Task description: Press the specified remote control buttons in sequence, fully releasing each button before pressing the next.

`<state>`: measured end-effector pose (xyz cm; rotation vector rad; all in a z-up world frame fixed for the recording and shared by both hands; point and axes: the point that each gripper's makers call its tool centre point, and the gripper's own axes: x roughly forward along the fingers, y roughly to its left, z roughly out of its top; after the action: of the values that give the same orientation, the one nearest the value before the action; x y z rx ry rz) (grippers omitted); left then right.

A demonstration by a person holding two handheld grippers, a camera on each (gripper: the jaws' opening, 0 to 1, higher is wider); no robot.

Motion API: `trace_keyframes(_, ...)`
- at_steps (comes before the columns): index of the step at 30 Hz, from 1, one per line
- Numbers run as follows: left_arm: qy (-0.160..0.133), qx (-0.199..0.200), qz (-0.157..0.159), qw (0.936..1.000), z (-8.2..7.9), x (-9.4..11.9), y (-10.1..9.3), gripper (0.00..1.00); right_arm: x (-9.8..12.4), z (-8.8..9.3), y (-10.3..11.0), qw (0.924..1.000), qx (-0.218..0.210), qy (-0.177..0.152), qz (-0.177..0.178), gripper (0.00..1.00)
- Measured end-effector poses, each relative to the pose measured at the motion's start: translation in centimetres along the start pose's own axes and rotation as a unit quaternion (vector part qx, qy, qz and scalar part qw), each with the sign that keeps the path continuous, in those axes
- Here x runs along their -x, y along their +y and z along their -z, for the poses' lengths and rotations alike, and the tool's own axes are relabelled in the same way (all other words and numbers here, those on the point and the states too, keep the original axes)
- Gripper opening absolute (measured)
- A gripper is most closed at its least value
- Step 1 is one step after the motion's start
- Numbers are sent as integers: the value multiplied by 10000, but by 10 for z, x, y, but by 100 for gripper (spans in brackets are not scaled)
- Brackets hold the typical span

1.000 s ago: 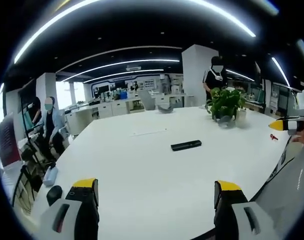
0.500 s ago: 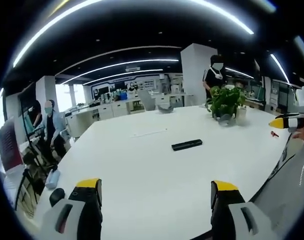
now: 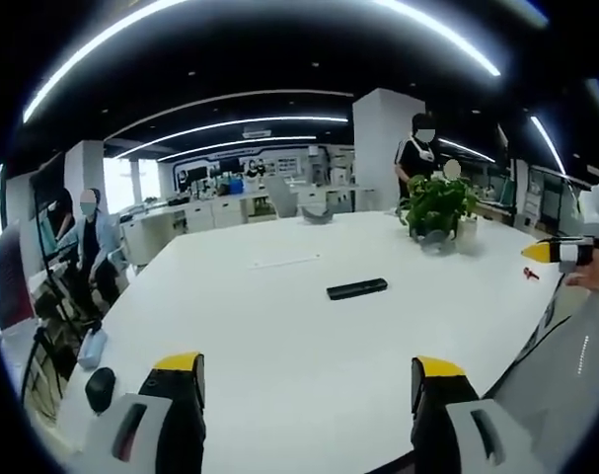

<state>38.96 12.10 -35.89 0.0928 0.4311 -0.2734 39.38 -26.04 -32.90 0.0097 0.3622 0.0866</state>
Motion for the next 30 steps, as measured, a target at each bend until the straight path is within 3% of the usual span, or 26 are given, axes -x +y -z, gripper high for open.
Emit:
trace_keyframes(4, 97, -386, 173, 9991, -9, -1, -4, 83, 1, 0, 0, 10000, -19, -3, 2, 86)
trace_keyframes(10, 108, -935, 586, 9938, -39, -7, -13, 76, 1, 0, -3, 9999, -94, -22, 32, 84)
trace_keyframes(14, 293, -1391, 854, 9862, -55, -19, -14, 67, 1, 0, -3, 9999, -120, -5, 37, 84)
trace_keyframes(18, 524, -1595, 1319, 9769, -69, -38, -23, 68, 1, 1, -3, 9999, -112, 15, 34, 83)
trace_keyframes(26, 551, -2122, 1677, 9612, -94, -76, -33, 61, 0, 4, -5, 9999, -127, 73, 76, 82)
trace_keyframes(30, 735, -2443, 1952, 9470, -99, -93, -41, 58, 0, 5, -6, 9998, -140, 118, 106, 81)
